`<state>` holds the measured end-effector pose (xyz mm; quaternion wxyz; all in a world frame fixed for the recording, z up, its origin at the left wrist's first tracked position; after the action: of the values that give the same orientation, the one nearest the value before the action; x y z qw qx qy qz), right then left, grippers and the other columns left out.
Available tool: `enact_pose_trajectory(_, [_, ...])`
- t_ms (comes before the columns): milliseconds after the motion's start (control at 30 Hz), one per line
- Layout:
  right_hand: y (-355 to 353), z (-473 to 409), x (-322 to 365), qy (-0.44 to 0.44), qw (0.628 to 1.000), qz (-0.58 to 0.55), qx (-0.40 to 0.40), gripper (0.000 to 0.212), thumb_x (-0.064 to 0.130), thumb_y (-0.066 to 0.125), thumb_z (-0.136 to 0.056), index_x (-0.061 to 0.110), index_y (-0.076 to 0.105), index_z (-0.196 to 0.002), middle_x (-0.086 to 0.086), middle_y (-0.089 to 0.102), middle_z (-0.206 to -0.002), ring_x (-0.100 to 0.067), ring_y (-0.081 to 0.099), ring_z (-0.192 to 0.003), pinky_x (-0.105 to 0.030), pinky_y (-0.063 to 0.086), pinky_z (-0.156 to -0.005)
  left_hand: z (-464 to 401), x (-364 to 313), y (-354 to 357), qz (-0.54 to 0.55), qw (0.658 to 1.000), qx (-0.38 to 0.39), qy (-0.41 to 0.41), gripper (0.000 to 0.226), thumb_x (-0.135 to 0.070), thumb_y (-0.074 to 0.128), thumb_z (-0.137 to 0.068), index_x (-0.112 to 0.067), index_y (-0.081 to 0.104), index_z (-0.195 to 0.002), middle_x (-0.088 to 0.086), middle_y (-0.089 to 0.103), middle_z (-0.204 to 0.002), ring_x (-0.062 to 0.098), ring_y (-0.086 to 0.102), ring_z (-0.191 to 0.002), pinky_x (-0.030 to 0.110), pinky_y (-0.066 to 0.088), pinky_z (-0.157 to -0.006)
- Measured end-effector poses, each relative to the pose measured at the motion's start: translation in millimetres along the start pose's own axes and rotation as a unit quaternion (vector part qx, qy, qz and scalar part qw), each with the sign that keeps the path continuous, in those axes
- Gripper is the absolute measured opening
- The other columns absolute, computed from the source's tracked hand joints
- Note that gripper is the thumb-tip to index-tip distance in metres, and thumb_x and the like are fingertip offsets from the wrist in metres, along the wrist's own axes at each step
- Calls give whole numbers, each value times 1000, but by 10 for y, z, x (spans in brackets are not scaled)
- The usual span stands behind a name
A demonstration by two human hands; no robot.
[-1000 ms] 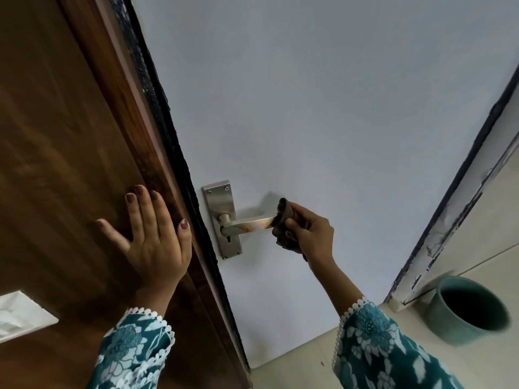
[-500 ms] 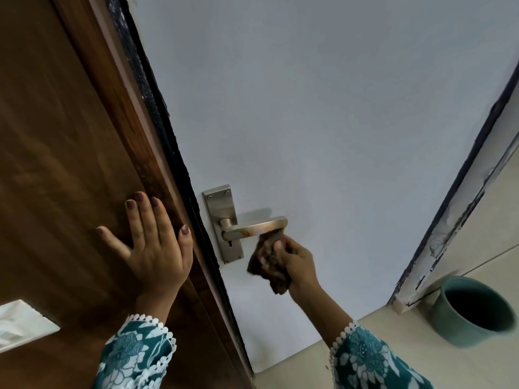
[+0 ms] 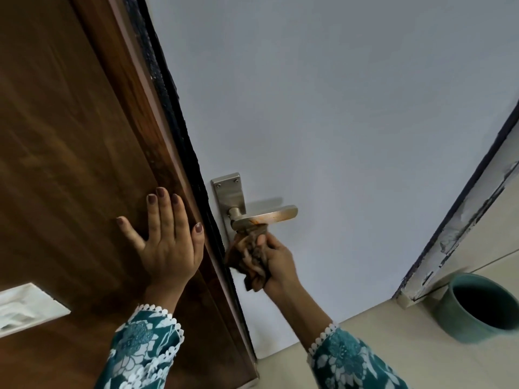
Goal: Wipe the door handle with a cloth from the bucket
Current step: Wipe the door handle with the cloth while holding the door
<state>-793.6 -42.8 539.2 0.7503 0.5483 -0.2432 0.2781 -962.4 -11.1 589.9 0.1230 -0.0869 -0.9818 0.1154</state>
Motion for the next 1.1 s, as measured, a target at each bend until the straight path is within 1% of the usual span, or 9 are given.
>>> enact_pose_trajectory(100, [134, 3, -128, 31, 999, -5, 35, 29, 3, 40, -99, 1, 63, -116, -14, 71, -93, -24, 69, -78, -38, 58, -74, 12, 20, -19, 8, 1000, 6, 4, 61, -33, 31, -100, -7, 10, -151, 5, -2, -161, 22, 4, -148, 55, -9, -113])
enact_pose_trajectory(233, [-56, 12, 135, 13, 997, -70, 25, 30, 3, 36, -100, 7, 66, -98, -10, 72, -72, -19, 69, -57, -25, 54, -46, 39, 24, 0, 9, 1000, 5, 15, 62, -33, 33, -99, -6, 12, -151, 6, 0, -161, 22, 6, -148, 56, -7, -113])
enact_pose_trajectory(367, [-87, -11, 127, 28, 995, -99, 17, 31, 9, 36, -100, 11, 67, -98, -12, 71, -79, -23, 70, -64, -26, 52, -46, 53, 20, 30, -3, 1000, 2, 13, 63, -33, 31, -99, -6, 10, -151, 7, -1, -161, 23, 6, -148, 56, -6, -114])
enact_pose_trajectory(500, [208, -45, -181, 97, 987, -114, 61, 29, 12, 44, -96, 3, 60, -118, -16, 66, -97, -28, 66, -86, -36, 60, -71, 48, 16, 13, 1, 1000, 7, 13, 62, -33, 30, -99, -7, 9, -151, 7, -2, -161, 23, 4, -148, 56, -7, -114])
enact_pose_trajectory(567, [289, -55, -249, 127, 980, -130, 81, 51, 17, 55, -85, 1, 48, -134, -18, 62, -107, -30, 62, -97, -42, 55, -87, 48, 16, 6, 2, 1000, 8, 13, 62, -34, 30, -99, -7, 10, -151, 7, -2, -161, 23, 4, -148, 56, -6, -114])
enact_pose_trajectory(767, [63, -132, -168, 145, 969, -181, 87, 40, 21, 47, -96, 10, 48, -134, -12, 67, -94, -24, 71, -75, -30, 58, -55, 47, 17, 20, 1, 1000, 4, 11, 62, -34, 30, -99, -7, 11, -151, 7, -1, -161, 22, 5, -148, 56, -5, -114])
enact_pose_trajectory(900, [166, -103, -186, 165, 963, -181, 111, 36, 20, 46, -97, 10, 49, -131, -14, 67, -93, -27, 72, -77, -33, 59, -59, 47, 17, 28, -2, 1000, 6, 13, 62, -35, 29, -99, -7, 11, -151, 6, -1, -161, 22, 5, -148, 56, -5, -114])
enact_pose_trajectory(1000, [233, -28, -177, 163, 969, -144, 114, 30, 13, 44, -97, 3, 56, -123, -16, 68, -91, -26, 70, -78, -37, 60, -67, 55, 23, 21, -2, 1000, 10, 13, 62, -35, 30, -99, -7, 11, -151, 6, -2, -161, 22, 4, -148, 56, -6, -114])
enact_pose_trajectory(1100, [101, 139, 6, 58, 993, 45, 88, 25, 2, 44, -96, 6, 68, -103, -15, 69, -91, -23, 69, -75, -33, 59, -67, 50, 10, 9, 3, 1000, 10, 12, 63, -34, 31, -98, -8, 10, -151, 6, -2, -161, 22, 4, -148, 56, -6, -114])
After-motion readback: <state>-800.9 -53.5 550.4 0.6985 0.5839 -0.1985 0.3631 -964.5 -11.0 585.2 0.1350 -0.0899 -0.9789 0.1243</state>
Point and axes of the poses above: each hand's wrist, its own z-axis away from the middle knuckle, its own y-axis out of the palm, x = y × z, the point moved 2 cm from there along -z, towards the middle knuckle
